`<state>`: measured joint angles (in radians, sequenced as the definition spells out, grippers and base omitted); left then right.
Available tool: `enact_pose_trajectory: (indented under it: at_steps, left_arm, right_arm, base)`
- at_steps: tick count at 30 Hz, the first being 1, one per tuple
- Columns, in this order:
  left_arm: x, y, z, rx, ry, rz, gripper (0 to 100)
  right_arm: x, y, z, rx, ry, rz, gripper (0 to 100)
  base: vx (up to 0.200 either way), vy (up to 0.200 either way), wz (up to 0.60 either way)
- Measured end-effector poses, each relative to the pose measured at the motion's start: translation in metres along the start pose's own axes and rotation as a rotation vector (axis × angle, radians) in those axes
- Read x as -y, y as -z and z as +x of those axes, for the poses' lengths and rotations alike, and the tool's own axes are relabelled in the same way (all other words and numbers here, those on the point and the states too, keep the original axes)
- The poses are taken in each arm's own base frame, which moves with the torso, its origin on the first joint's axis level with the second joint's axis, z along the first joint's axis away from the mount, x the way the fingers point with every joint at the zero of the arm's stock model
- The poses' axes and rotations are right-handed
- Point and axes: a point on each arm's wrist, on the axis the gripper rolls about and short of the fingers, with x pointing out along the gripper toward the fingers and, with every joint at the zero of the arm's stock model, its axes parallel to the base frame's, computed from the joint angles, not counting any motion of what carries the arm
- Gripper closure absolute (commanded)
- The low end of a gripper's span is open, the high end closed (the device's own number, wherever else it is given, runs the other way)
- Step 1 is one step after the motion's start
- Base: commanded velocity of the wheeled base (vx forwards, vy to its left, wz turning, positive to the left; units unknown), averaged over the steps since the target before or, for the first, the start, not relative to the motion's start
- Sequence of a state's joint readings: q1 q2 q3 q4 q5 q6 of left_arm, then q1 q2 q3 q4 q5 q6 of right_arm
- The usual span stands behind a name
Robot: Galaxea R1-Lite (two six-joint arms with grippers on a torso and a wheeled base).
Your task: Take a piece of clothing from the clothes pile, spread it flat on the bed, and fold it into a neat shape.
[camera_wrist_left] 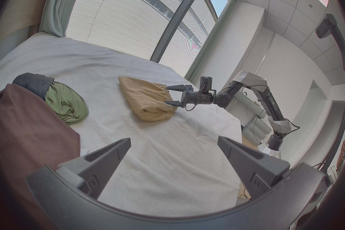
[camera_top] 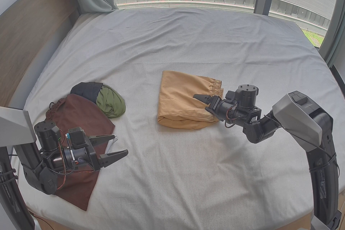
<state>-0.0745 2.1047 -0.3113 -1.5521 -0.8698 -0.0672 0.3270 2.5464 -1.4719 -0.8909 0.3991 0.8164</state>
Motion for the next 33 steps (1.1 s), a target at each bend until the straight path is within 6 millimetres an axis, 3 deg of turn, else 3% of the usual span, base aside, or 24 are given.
enact_pose_trajectory:
  at_steps: [5, 11, 16, 21, 27, 33]
  left_arm:
    - [0.002, -0.001, 0.000, 0.001, 0.005, 0.004, 0]
    - [0.012, -0.006, 0.000, 0.006, 0.027, 0.015, 0]
    - [0.024, -0.014, -0.003, 0.020, 0.048, 0.019, 0]
    - [0.039, -0.021, -0.006, 0.034, 0.078, 0.030, 0]
    - [0.060, -0.024, -0.006, 0.031, 0.129, 0.073, 0]
    - [0.073, -0.020, -0.007, 0.022, 0.160, 0.173, 0]
  right_arm:
    - [-0.014, -0.004, -0.008, 0.008, -0.011, -0.007, 0]
    - [-0.055, -0.011, -0.028, 0.017, -0.058, -0.036, 0]
    - [-0.081, -0.006, -0.054, 0.000, -0.070, -0.100, 0]
    - [-0.105, 0.007, -0.087, -0.017, -0.073, -0.215, 0]
    - [-0.128, 0.040, -0.130, -0.077, -0.081, -0.409, 0]
    - [-0.139, 0.059, -0.164, -0.072, -0.097, -0.627, 0]
  base:
    - [0.000, 0.000, 0.00]
    - [0.000, 0.000, 0.00]
    - [0.000, 0.000, 0.00]
    - [0.000, 0.000, 0.00]
    - [0.000, 0.000, 0.00]
    - [0.000, 0.000, 0.00]
